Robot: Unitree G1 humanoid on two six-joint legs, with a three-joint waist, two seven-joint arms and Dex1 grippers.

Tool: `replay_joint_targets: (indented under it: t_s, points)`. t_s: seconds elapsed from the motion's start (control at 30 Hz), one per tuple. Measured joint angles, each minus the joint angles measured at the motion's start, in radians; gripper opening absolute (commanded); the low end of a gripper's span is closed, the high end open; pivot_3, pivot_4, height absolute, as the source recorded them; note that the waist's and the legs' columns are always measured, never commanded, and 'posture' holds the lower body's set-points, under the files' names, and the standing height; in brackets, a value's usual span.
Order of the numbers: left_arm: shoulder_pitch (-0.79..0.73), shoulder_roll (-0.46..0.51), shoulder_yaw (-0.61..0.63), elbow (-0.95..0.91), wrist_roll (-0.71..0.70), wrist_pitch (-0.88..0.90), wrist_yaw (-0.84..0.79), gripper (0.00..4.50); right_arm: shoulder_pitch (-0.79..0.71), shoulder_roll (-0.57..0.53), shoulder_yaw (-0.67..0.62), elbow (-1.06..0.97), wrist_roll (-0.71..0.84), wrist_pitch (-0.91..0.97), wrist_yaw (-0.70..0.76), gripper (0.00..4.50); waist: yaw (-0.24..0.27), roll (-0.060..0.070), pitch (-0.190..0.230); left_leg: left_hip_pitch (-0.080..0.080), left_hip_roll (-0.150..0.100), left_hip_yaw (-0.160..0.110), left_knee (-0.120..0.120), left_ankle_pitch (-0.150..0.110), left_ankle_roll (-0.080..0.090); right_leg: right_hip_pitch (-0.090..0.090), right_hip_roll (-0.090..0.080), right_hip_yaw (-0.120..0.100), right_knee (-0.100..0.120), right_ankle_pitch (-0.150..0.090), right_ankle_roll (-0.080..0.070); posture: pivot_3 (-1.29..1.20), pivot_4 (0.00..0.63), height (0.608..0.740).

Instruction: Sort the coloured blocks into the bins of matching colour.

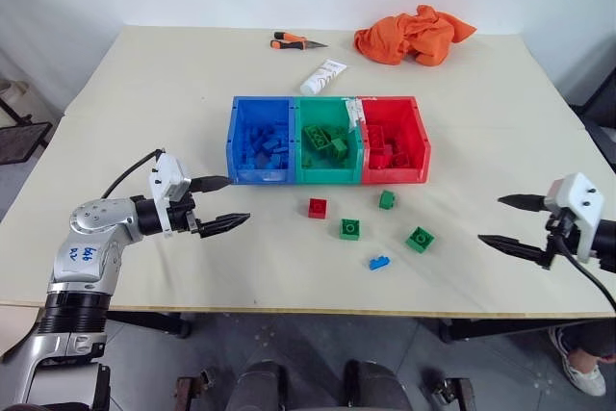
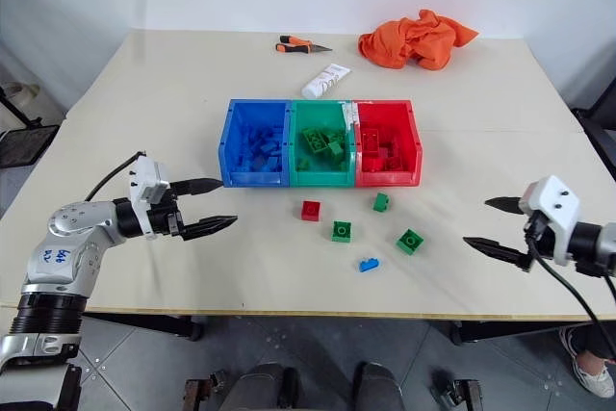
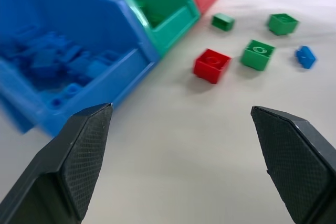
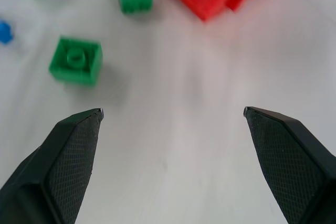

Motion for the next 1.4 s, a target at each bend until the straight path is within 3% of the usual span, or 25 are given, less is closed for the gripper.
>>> replay_joint_targets:
  t_s: [0.17,0.3,0.53,0.7,0.87,0.97,1.2,1.4]
  points:
    - [-0.017,-0.009,-0.025,0.055,0.01,-0.047,-0.049,4.49,0.176,-0.04,-0.107,-0.116,0.003,0.072,0.019,4.5,0.002,-0.001,0.0,0.0,0.0,0.0,0.0,0.0,0.0,0.0,0.0,0.0,-0.001,0.0,0.0,0.0,0.15,0.74]
    - [-0.021,-0.021,-0.027,0.062,0.009,-0.065,-0.067,4.49,0.163,-0.04,-0.089,-0.217,0.017,0.145,-0.002,4.5,-0.006,-0.001,0.0,0.001,0.002,0.001,0.0,0.0,0.0,0.0,0.001,0.001,0.0,0.0,0.0,0.0,0.15,0.74]
    - [0.072,-0.004,0.016,0.005,-0.007,-0.081,-0.074,4.49,-0.025,0.038,0.158,-0.269,0.006,0.237,-0.069,4.5,-0.009,-0.001,0.0,0.0,0.001,0.0,0.0,0.0,0.0,-0.001,0.0,0.0,0.0,0.0,0.0,0.0,0.15,0.74]
    - [0.196,0.01,0.105,-0.101,-0.065,-0.081,-0.073,4.49,-0.181,0.126,0.36,-0.139,-0.09,0.203,-0.076,4.5,-0.012,0.0,0.0,0.0,0.001,-0.002,0.0,0.0,0.0,0.0,-0.001,-0.001,0.0,0.0,0.0,0.0,0.15,0.74]
    - [0.299,0.022,0.153,-0.205,-0.085,-0.05,-0.037,4.49,-0.266,0.161,0.424,-0.002,-0.143,0.122,-0.057,4.5,-0.011,0.0,0.0,0.0,0.0,-0.003,0.001,0.0,0.0,0.001,-0.001,-0.001,0.001,0.0,0.0,0.0,0.15,0.74]
    - [0.351,0.023,0.18,-0.262,-0.1,-0.029,-0.007,4.5,-0.303,0.195,0.43,0.05,-0.154,0.089,-0.056,3.86,-0.018,0.0,0.0,0.0,0.001,-0.003,0.001,-0.001,0.0,0.001,-0.001,-0.001,0.001,0.0,0.0,0.0,0.15,0.74]
    - [0.373,0.023,0.191,-0.311,-0.107,-0.015,0.033,4.5,-0.311,0.227,0.435,0.067,-0.165,0.041,-0.049,1.57,-0.025,0.0,0.0,0.0,0.001,-0.003,0.001,-0.001,0.0,0.001,-0.001,-0.001,0.001,0.0,0.0,0.0,0.15,0.74]
    - [0.324,0.022,0.177,-0.28,-0.106,-0.021,0.032,4.5,-0.321,0.263,0.426,0.055,-0.159,0.041,-0.093,1.46,-0.023,0.0,0.0,0.0,0.001,-0.003,0.001,-0.001,0.0,0.001,-0.001,-0.001,0.001,0.0,0.0,0.0,0.15,0.74]
